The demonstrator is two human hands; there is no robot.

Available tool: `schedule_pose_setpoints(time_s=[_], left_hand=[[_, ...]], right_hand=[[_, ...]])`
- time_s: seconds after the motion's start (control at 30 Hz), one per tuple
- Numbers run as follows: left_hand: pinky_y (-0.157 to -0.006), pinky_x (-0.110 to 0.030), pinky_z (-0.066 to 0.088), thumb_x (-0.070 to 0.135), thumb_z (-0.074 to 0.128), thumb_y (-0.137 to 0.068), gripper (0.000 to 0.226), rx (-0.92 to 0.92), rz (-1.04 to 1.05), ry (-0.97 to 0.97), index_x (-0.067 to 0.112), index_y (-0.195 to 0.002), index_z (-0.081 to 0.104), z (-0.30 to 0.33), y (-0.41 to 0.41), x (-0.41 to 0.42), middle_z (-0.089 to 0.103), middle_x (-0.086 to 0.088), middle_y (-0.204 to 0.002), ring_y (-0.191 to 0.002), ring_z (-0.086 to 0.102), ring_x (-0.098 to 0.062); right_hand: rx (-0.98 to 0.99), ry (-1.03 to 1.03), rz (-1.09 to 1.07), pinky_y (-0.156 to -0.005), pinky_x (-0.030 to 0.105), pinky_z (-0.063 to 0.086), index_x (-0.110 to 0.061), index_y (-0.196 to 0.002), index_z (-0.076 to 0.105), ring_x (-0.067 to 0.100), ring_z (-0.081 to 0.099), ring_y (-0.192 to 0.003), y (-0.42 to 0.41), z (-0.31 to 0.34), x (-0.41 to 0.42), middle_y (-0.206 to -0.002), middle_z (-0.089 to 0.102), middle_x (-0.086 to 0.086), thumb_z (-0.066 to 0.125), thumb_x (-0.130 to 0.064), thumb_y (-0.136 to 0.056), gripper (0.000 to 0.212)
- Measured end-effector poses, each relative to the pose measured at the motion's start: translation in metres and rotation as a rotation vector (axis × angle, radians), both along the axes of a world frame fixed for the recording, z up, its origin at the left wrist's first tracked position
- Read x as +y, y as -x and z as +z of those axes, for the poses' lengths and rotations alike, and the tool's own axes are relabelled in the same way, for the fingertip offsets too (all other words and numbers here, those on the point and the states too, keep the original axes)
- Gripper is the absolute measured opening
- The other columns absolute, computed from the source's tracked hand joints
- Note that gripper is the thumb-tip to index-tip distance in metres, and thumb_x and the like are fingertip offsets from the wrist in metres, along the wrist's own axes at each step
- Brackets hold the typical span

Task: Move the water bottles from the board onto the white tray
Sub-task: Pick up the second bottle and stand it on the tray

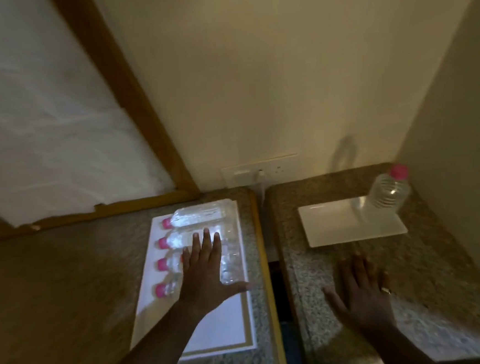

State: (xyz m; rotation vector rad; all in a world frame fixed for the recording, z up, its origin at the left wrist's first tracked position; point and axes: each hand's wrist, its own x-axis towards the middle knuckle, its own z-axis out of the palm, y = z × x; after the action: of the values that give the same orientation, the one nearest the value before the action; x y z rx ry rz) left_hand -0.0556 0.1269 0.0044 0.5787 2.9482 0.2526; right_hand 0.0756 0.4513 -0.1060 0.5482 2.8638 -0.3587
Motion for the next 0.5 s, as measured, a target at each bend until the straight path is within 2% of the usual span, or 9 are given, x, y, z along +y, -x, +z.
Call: schedule_pose_setpoints(time_s=[0.07,0.1,0.2,0.23,0.3,0.33,0.37,0.43,0.5], left_hand=[[-0.115,-0.045,-0.021,0.103,0.032,-0.052,0.135,-0.038,-0.027,0.039,0.024,-0.148,-0.021,-0.003,-0.01,-0.003,-0.029,-0.003,-0.158,-0.144,-0.032,-0.023],[-0.115,-0.044,-0.022,0.102,0.033,-0.053,0.134,-0.037,0.097,0.035,0.024,-0.147,-0.024,-0.002,-0.024,-0.061,-0.032,-0.003,-0.156,-0.143,-0.035,-0.022],[-0.116,-0.044,-0.018,0.085,0.046,-0.071,0.118,-0.086,0.081,0.054,0.025,-0.147,-0.022,-0.003,-0.033,-0.08,-0.03,-0.002,-0.155,-0.143,-0.032,-0.025],[-0.118,-0.045,-0.01,0.072,0.056,-0.078,0.111,-0.062,0.095,0.012,0.022,-0.151,-0.011,0.0,-0.036,-0.081,-0.02,-0.004,-0.159,-0.147,-0.022,-0.027],[-0.117,-0.049,0.02,0.043,0.077,-0.078,0.093,0.064,0.132,-0.056,0.011,-0.151,0.029,0.003,-0.043,-0.084,0.023,-0.014,-0.16,-0.147,0.022,-0.036],[-0.11,-0.051,0.035,0.034,0.085,-0.072,0.084,0.117,0.134,-0.058,0.007,-0.142,0.046,0.002,-0.046,-0.086,0.044,-0.017,-0.149,-0.137,0.043,-0.039],[-0.102,-0.052,0.044,0.029,0.089,-0.066,0.079,0.151,0.143,-0.055,0.005,-0.133,0.056,-0.002,-0.049,-0.089,0.057,-0.018,-0.137,-0.125,0.056,-0.039],[-0.095,-0.051,0.049,0.027,0.092,-0.061,0.075,0.157,0.147,-0.06,0.005,-0.126,0.061,-0.007,-0.05,-0.092,0.065,-0.017,-0.127,-0.116,0.062,-0.038],[-0.1,-0.045,0.046,0.03,0.088,-0.066,0.072,0.131,0.147,-0.096,0.01,-0.129,0.058,-0.006,-0.046,-0.097,0.061,-0.013,-0.133,-0.123,0.057,-0.034]], right_hand=[[-0.009,0.032,-0.042,-0.118,0.055,-0.014,-0.03,-0.158,0.008,0.028,-0.015,-0.152,-0.008,-0.002,-0.001,-0.167,-0.008,0.01,-0.003,-0.084,-0.083,0.093],[0.018,0.021,0.096,-0.119,0.056,-0.011,-0.032,-0.158,0.006,0.029,-0.014,-0.152,0.019,0.004,-0.041,-0.167,-0.009,0.009,-0.003,-0.083,-0.084,0.091],[-0.046,-0.012,0.082,-0.12,0.059,-0.006,-0.033,-0.158,0.0,0.029,-0.013,-0.152,0.026,0.01,-0.042,-0.168,-0.011,0.007,-0.001,-0.081,-0.082,0.09],[-0.048,-0.024,0.068,-0.12,0.059,-0.005,-0.033,-0.158,0.0,0.029,-0.013,-0.152,0.027,0.012,-0.043,-0.168,-0.011,0.007,0.0,-0.08,-0.083,0.089],[-0.046,-0.049,0.072,-0.121,0.059,-0.003,-0.033,-0.158,0.0,0.03,-0.011,-0.153,0.023,0.011,-0.042,-0.168,-0.01,0.008,0.005,-0.078,-0.086,0.085],[-0.051,-0.052,0.076,-0.121,0.059,-0.002,-0.033,-0.159,0.0,0.03,-0.011,-0.153,0.023,0.014,-0.04,-0.168,-0.01,0.008,0.008,-0.077,-0.088,0.083],[-0.065,-0.054,0.076,-0.121,0.058,-0.002,-0.032,-0.159,0.0,0.03,-0.011,-0.153,0.024,0.018,-0.041,-0.168,-0.01,0.009,0.01,-0.075,-0.09,0.082],[-0.067,-0.054,0.082,-0.121,0.058,-0.003,-0.03,-0.159,0.002,0.031,-0.01,-0.153,0.023,0.023,-0.044,-0.168,-0.007,0.01,0.011,-0.074,-0.092,0.081],[-0.064,-0.061,0.086,-0.121,0.058,-0.003,-0.029,-0.159,0.005,0.031,-0.008,-0.153,0.021,0.023,-0.046,-0.168,-0.004,0.011,0.011,-0.073,-0.092,0.081]])
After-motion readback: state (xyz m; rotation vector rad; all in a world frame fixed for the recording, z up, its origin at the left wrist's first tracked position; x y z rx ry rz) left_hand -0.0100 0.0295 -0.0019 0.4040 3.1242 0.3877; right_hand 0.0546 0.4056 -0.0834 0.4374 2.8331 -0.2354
